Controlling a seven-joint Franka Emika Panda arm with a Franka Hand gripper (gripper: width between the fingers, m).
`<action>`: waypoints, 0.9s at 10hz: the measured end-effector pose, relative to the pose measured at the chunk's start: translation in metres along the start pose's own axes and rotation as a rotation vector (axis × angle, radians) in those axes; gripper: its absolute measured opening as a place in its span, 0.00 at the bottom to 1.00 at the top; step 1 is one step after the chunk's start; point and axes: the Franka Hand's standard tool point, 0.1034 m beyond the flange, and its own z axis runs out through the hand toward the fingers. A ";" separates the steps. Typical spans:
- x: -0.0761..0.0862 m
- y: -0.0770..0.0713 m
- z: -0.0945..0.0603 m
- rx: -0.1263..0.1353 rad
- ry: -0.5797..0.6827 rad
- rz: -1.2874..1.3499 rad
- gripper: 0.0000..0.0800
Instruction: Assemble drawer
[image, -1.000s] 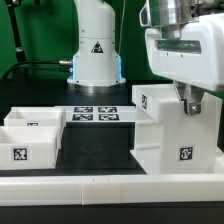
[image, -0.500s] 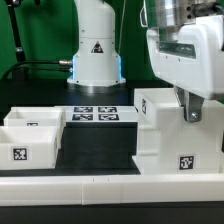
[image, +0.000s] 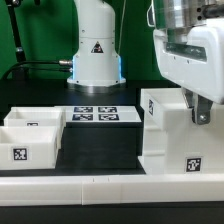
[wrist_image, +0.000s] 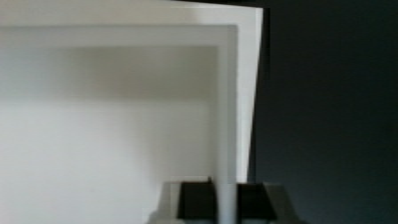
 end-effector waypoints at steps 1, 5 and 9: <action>0.000 0.000 0.000 -0.001 0.000 -0.001 0.08; -0.002 0.001 0.001 -0.002 0.000 -0.016 0.52; -0.016 0.015 -0.005 -0.006 -0.010 -0.115 0.81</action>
Offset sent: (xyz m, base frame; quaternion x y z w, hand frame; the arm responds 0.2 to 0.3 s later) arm 0.0000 0.0000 0.0000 0.0000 0.0000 0.0000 1.0000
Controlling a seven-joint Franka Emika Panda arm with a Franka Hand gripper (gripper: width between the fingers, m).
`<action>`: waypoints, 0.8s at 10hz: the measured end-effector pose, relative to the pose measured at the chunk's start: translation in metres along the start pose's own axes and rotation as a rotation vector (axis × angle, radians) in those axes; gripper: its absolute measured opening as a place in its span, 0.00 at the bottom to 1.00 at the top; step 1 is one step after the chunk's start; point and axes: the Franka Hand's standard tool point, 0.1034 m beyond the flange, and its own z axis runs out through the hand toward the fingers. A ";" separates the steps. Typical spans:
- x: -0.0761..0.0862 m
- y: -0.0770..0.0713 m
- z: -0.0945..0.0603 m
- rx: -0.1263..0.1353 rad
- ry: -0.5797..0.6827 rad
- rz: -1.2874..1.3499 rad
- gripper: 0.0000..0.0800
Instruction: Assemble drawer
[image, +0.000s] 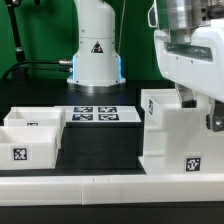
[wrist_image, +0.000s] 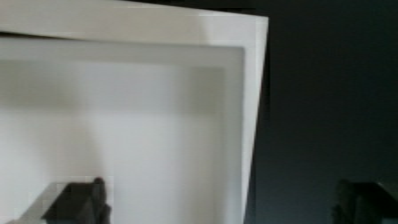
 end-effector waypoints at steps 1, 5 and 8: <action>-0.005 0.010 -0.010 0.001 -0.008 -0.084 0.81; 0.001 0.040 -0.048 0.045 -0.020 -0.363 0.81; -0.002 0.040 -0.045 0.040 -0.022 -0.365 0.81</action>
Offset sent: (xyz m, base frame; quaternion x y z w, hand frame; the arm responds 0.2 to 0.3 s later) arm -0.0381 -0.0095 0.0392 0.0114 -0.0334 -0.1799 0.9831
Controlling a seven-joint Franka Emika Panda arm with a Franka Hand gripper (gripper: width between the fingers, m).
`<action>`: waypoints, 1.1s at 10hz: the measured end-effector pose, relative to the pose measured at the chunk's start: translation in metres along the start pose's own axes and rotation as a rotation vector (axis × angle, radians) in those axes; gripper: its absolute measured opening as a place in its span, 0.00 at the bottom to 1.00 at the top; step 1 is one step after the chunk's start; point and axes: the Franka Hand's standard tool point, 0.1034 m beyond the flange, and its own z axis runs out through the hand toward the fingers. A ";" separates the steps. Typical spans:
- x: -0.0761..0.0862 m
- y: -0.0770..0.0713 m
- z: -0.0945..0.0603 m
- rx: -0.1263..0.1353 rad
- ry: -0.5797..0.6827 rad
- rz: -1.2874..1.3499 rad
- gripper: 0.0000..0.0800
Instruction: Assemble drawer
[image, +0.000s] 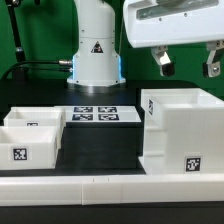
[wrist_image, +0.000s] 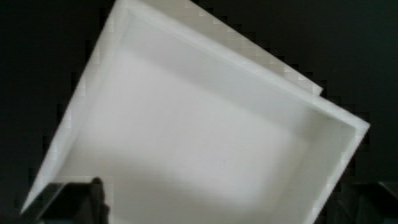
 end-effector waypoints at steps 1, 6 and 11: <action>0.002 0.003 0.000 -0.005 0.003 -0.098 0.81; 0.040 0.053 -0.002 -0.044 0.026 -0.756 0.81; 0.048 0.061 -0.001 -0.053 0.026 -1.055 0.81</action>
Offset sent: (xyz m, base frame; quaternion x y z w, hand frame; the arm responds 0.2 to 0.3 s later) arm -0.0249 -0.0397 -0.0052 -0.0615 0.0278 -0.3471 0.9354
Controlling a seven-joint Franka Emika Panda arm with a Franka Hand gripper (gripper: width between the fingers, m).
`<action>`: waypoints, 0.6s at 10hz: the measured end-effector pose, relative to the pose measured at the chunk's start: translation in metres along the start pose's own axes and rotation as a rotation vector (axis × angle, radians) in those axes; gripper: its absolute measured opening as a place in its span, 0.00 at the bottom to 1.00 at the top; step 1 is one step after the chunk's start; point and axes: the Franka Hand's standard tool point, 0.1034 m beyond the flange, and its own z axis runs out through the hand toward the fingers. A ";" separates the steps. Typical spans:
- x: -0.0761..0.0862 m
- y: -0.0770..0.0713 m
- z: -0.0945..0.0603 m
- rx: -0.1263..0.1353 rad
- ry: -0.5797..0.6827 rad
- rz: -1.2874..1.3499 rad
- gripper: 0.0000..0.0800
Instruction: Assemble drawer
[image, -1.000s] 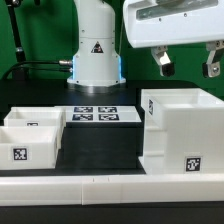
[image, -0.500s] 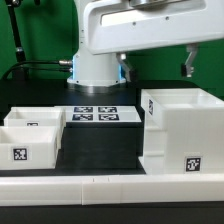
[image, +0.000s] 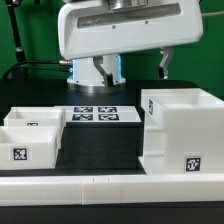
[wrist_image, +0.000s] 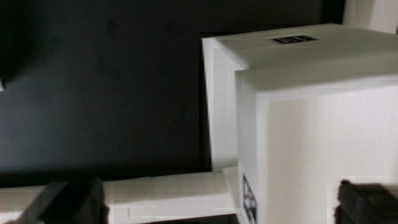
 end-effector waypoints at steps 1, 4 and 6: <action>0.000 0.001 0.000 -0.001 0.000 0.003 0.81; -0.021 0.041 0.009 -0.080 -0.014 -0.020 0.81; -0.029 0.068 0.015 -0.101 -0.004 0.005 0.81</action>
Offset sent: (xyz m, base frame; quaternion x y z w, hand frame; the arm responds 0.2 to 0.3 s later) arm -0.0264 -0.0564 -0.0222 -0.0776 0.0099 0.0030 0.9969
